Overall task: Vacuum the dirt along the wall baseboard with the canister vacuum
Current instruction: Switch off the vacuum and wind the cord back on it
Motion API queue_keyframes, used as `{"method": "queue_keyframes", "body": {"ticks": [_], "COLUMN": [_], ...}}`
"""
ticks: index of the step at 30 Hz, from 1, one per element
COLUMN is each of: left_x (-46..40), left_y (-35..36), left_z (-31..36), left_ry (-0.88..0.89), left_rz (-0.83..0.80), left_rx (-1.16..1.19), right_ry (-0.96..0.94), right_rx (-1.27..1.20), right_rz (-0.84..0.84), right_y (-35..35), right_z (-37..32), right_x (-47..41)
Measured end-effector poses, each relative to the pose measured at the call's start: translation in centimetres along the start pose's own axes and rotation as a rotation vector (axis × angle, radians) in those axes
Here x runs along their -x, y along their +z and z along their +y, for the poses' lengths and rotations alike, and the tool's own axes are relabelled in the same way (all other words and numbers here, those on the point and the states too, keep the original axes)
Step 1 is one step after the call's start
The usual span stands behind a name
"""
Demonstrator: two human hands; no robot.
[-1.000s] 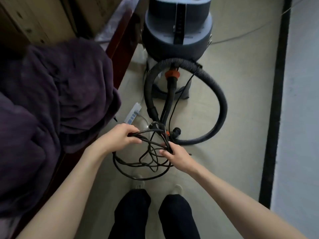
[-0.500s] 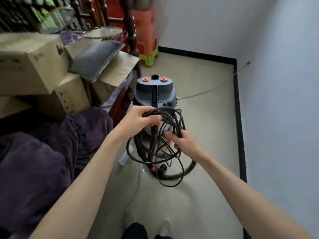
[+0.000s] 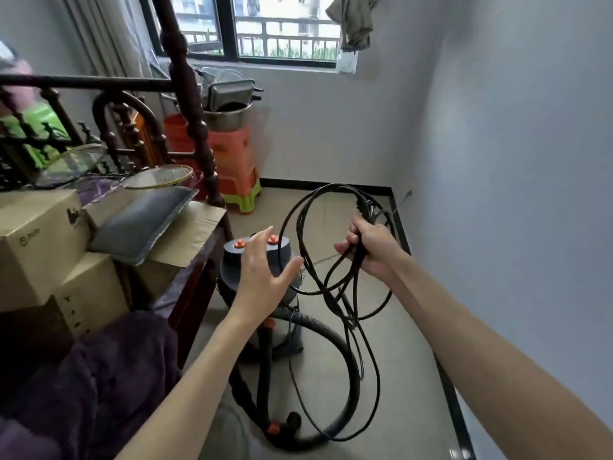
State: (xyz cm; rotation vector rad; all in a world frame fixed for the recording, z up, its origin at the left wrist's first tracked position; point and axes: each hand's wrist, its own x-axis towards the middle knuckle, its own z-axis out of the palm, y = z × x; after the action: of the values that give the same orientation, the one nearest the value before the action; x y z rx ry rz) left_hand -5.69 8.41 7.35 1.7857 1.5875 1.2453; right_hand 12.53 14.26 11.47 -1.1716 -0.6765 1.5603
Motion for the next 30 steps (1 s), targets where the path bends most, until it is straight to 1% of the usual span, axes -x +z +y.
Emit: {"method": "queue_keyframes", "body": {"ticks": [1, 2, 3, 4, 5, 6, 8, 9, 12, 14, 16, 18, 20, 21, 23, 25, 27, 28, 29, 30], "left_x": [-0.8, -1.6, -2.4, -3.2, -4.0, -4.9, -6.6, -7.4, -9.5, -10.6, -11.4, -12.4, -13.5, -14.0, -14.8, -15.3, -15.7, -15.9, -16.1, -16.3], "left_y": [0.5, 1.2, 2.0, 2.9, 3.6, 4.3, 4.9, 5.1, 5.4, 5.8, 6.1, 6.1, 6.0, 5.9, 5.7, 5.6, 5.2, 5.0, 4.5, 4.0], "left_z": [0.8, 1.5, 2.1, 2.6, 2.8, 3.0, 3.1, 3.1, 3.2, 3.2, 3.1, 2.9, 2.8, 2.9, 3.5, 4.4, 5.2, 5.6, 5.9, 6.0], "left_ry": [0.056, 0.075, 0.073, 0.058, 0.036, 0.010, -0.037, -0.048, 0.024, 0.048, -0.021, -0.080, -0.127, -0.146, -0.175, -0.182, -0.184, -0.186, -0.190, -0.198], "left_rz": [-0.078, -0.193, -0.309, -0.393, -0.426, -0.420, -0.357, -0.350, -0.458, -0.509, -0.462, -0.338, -0.269, -0.255, -0.234, -0.189, -0.124, -0.100, -0.081, -0.063], "left_rx": [0.013, 0.034, 0.047, 0.055, 0.068, 0.089, 0.137, 0.137, -0.011, -0.039, 0.098, 0.242, 0.316, 0.344, 0.412, 0.471, 0.519, 0.539, 0.554, 0.563], "right_ry": [0.026, 0.049, 0.063, 0.070, 0.071, 0.069, 0.058, 0.048, 0.016, -0.023, -0.090, -0.131, -0.101, -0.061, 0.043, 0.137, 0.114, 0.069, 0.039, 0.041], "right_rx": [-0.062, -0.126, -0.179, -0.214, -0.232, -0.241, -0.258, -0.262, -0.200, -0.089, 0.012, 0.088, 0.203, 0.316, 0.618, 0.885, 1.064, 1.065, 0.972, 0.825], "right_rz": [0.003, 0.000, -0.008, -0.017, -0.027, -0.032, -0.027, -0.020, -0.019, -0.046, -0.076, -0.108, -0.181, -0.226, -0.293, -0.327, -0.358, -0.379, -0.380, -0.363], "right_y": [0.6, 1.3, 1.9, 2.5, 2.9, 3.2, 3.4, 3.4, 3.0, 2.4, 1.5, -0.2, -2.5, -3.7, -5.7, -6.5, -6.0, -5.3, -4.5, -4.0], "right_z": [-0.7, -1.3, -2.0, -2.6, -3.2, -3.9, -5.2, -5.8, -6.8, -7.1, -7.2, -6.8, -5.8, -5.0, -2.7, 0.1, 2.7, 3.6, 4.1, 4.2], "right_x": [-0.5, -0.8, -1.2, -1.5, -1.8, -2.0, -2.4, -2.7, -3.3, -3.6, -3.8, -3.5, -2.9, -2.8, -2.5, -2.5, -2.8, -3.0, -3.3, -3.7]}}
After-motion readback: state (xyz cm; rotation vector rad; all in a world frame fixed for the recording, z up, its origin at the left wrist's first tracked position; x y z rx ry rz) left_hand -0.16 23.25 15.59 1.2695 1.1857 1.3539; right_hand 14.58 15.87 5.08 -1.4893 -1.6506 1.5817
